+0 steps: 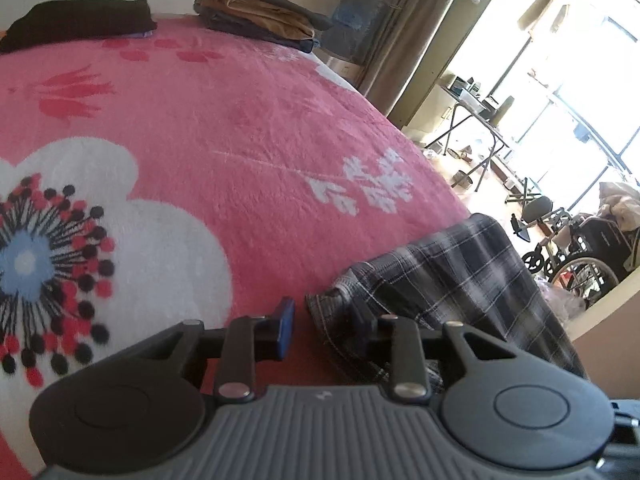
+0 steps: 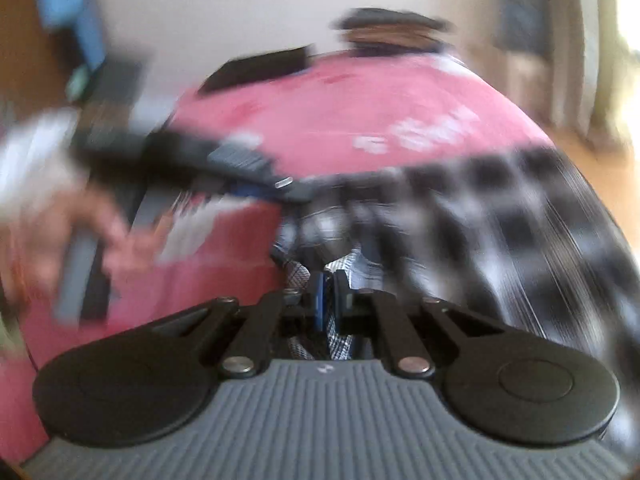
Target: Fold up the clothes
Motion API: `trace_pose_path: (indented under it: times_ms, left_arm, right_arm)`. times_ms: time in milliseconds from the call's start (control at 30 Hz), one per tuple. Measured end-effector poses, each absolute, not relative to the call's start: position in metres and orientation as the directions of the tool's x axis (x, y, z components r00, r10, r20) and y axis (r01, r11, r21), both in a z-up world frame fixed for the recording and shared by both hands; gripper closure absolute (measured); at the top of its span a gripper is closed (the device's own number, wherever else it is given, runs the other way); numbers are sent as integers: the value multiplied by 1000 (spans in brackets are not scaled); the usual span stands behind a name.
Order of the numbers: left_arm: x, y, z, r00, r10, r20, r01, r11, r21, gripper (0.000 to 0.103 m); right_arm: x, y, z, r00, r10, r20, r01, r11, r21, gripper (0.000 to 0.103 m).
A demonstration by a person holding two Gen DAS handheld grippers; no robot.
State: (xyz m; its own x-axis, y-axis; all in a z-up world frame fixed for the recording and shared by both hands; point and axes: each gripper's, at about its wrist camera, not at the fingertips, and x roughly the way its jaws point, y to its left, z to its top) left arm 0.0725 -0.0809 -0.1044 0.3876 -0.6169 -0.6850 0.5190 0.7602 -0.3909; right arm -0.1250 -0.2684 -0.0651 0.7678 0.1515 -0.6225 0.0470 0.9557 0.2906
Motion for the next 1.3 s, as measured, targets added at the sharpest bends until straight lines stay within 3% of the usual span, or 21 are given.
trace_pose_path:
  times_ms: [133,300,467,633,733,1067,1300]
  left_arm:
    - [74,-81,-107,398,-616,-680,521,762,-386,72]
    - [67,-73,-99,450,-621,-641,538,762,-361,57]
    - [46,-77,-87,345,-726,-594,724,609,-324,31]
    - [28,-108,-105,376,-629,-680,784,607,-129,33]
    - [35,-109,-108,383,-617,-688,737,653,-176,35]
    - [37,-113,-113,417,-568,-709,701,698,-147,33]
    - [36,-119,-112,425,-545,-723,698,705,-121,33]
  right_arm:
    - [-125,-302,-81,768,215,-604,160,848,506,100]
    - [-126,-327,-113,749,240,-617,312,694,648,100]
    - [-133,-327,-113,748,244,-617,317,686,655,100]
    - [-136,-330,-114,737,264,-623,337,654,677,97]
    - [-143,-329,-97,740,247,-625,319,690,650,96]
    - [-152,-266,-92,624,165,-764,14,975,222,100]
    - [-197,-263,-58,636,257,-728,-114,964,240,96]
